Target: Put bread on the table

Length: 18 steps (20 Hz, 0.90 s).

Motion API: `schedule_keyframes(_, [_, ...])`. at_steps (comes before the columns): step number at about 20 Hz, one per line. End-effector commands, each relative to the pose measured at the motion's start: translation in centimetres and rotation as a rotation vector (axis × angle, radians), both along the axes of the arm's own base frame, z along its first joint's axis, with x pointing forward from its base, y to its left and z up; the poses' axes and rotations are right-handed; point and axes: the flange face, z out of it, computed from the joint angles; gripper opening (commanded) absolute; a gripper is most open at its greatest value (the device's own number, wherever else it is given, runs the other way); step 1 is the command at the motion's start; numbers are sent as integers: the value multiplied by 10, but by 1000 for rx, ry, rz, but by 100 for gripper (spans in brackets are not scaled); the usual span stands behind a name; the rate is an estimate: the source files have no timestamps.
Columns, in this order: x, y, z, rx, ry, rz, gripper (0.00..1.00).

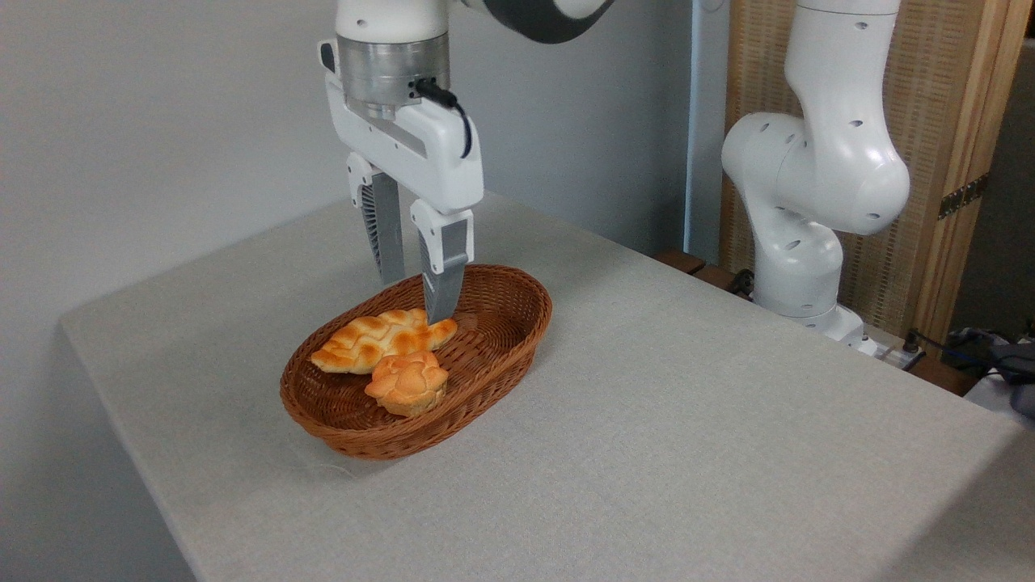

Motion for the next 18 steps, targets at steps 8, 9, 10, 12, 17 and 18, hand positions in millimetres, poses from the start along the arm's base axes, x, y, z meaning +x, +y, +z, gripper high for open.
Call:
schedule_keyframes(8, [6,-50,-79,15,46,-141,100])
schedule_keyframes(9, [7,-52,-87,19,61,-151,100])
schedule_keyframes(10, [8,-51,-89,21,62,-154,100])
schedule_keyframes(12, [10,-52,-99,25,78,-177,100])
schedule_keyframes(17, [16,-54,-121,35,111,-190,100])
schedule_keyframes(18, [17,-54,-124,39,113,-196,100])
